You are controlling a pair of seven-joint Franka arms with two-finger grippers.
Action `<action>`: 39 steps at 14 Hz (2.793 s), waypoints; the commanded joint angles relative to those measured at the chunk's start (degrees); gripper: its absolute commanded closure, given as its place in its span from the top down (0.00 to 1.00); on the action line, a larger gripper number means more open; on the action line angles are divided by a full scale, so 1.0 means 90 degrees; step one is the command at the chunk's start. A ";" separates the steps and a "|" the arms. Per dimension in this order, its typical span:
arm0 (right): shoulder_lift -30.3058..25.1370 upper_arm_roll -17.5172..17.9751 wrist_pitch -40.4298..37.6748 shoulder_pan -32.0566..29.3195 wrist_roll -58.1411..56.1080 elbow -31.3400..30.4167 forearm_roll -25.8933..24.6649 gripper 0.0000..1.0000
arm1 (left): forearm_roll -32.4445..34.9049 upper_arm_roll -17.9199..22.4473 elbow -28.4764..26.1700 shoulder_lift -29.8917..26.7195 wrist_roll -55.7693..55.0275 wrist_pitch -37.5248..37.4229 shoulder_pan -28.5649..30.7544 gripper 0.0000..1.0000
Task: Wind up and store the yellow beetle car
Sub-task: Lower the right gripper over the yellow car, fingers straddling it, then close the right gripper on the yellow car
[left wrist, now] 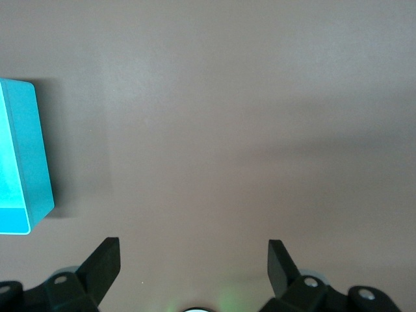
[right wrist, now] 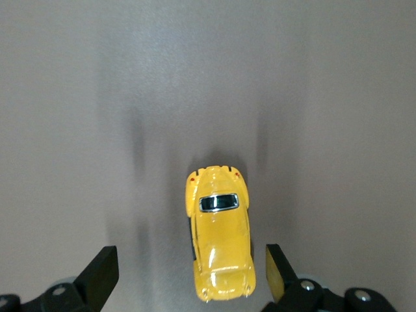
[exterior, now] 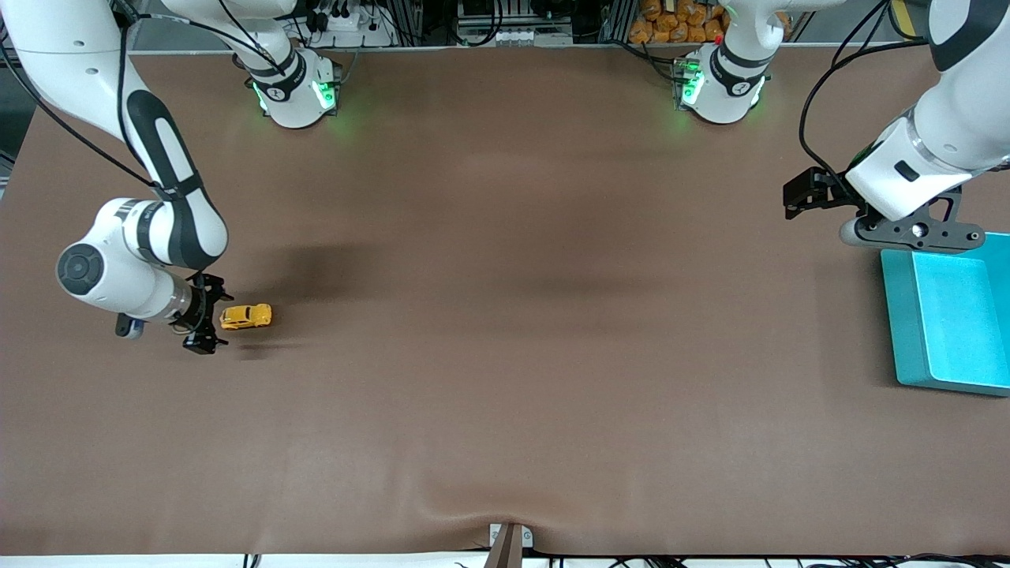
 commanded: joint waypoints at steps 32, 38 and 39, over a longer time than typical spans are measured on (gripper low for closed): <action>-0.0009 0.0021 0.0318 0.0120 0.0216 -0.0515 0.0059 0.14 | 0.0159 -0.0037 0.0089 0.0034 -0.0284 0.0016 -0.0035 1.00; 0.0021 0.0011 0.0464 -0.0094 0.0206 -0.0485 0.0059 0.10 | 0.0159 -0.0037 0.0089 0.0034 -0.0284 0.0016 -0.0035 1.00; 0.0069 0.0001 0.0474 -0.0085 0.0206 -0.0485 0.0030 0.11 | 0.0159 -0.0037 0.0089 0.0034 -0.0284 0.0016 -0.0035 1.00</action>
